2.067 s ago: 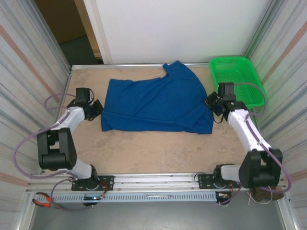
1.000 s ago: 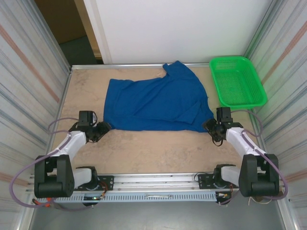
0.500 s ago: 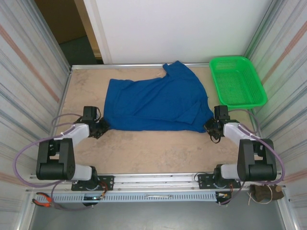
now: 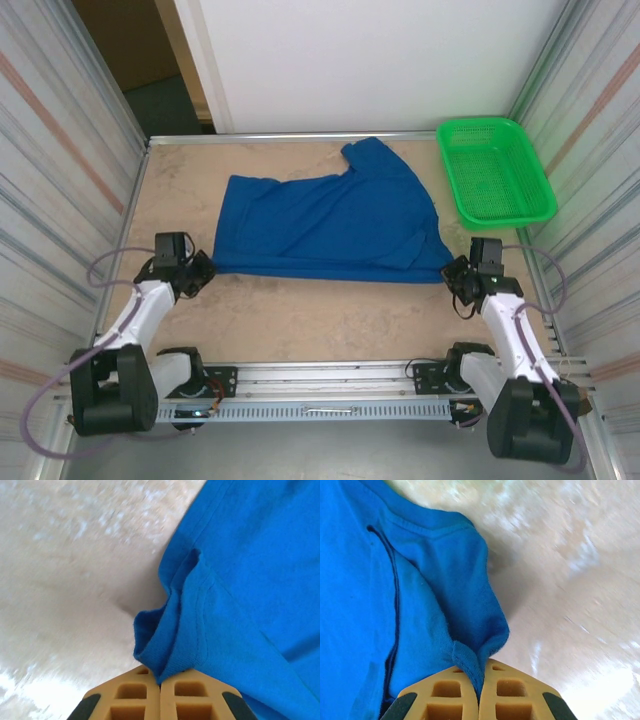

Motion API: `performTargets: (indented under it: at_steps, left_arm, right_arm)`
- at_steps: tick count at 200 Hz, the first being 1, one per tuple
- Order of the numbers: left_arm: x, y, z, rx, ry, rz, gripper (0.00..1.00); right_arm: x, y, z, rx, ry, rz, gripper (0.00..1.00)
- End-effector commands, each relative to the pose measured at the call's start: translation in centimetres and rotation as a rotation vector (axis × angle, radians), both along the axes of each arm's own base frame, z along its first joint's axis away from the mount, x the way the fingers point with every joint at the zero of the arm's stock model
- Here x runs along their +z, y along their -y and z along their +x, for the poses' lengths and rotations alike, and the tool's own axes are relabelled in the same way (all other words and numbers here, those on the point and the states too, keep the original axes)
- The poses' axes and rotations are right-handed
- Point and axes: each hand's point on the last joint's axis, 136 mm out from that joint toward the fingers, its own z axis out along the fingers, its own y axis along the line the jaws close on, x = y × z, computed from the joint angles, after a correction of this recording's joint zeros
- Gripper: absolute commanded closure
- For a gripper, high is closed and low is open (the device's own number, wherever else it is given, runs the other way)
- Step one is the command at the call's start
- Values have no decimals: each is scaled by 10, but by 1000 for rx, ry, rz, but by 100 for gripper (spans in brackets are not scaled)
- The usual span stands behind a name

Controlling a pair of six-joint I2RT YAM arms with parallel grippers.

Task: Fold the inside-out t-shirt

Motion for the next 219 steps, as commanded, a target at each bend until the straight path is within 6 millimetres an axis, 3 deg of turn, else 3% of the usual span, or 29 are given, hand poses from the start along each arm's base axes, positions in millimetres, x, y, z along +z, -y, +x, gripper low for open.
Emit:
performTargets:
  at_steps: [1, 16, 32, 43, 55, 64, 84, 111, 153, 176, 219]
  left_arm:
    - [-13, -6, -33, 69, -72, -4, 100]
    - [-14, -7, -47, 90, -78, -3, 100]
    - [-13, -7, -59, 108, -77, -10, 100]
    - [-10, -8, -64, 125, -71, -4, 80]
    - [-4, -13, -66, 140, -48, 18, 59]
    - [4, -16, -65, 144, -32, 36, 50]
    - [21, -18, -53, 118, 5, 64, 43]
    - [50, -20, -26, 56, 89, 116, 41]
    - [90, -4, 12, -117, 177, 165, 37]
    - [100, 9, 25, -184, 195, 168, 36]
    - [101, 19, 36, -199, 212, 131, 36]
  right_arm:
    - [-17, 1, -37, -51, -101, 15, 100]
    - [-20, 1, -49, -68, -109, 15, 100]
    - [-18, 3, -57, -84, -102, 10, 56]
    - [-11, 1, -57, -79, -77, 17, 46]
    - [2, -3, -53, -56, -34, 24, 46]
    - [13, -7, -47, -24, -2, 27, 48]
    - [33, -25, -34, 87, 32, 47, 53]
    - [42, -62, -16, 234, 38, 63, 58]
    - [24, -106, -4, 322, -11, 40, 56]
    - [5, -113, -7, 327, -64, 7, 56]
    - [-19, -116, -14, 316, -115, -20, 56]
